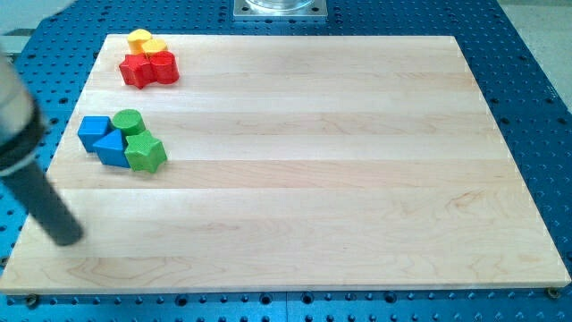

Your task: Push the green star to the top center of the board

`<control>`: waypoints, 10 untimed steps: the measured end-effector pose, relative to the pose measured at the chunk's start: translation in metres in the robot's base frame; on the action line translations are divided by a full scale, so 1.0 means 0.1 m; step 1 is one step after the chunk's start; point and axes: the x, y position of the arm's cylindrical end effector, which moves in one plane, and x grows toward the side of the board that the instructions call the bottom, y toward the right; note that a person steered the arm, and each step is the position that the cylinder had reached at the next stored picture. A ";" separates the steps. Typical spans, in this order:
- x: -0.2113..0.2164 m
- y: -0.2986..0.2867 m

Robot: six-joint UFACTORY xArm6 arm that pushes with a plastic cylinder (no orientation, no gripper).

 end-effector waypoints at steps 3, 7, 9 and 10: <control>-0.93 0.86; -2.65 1.99; -2.24 2.17; -2.71 2.62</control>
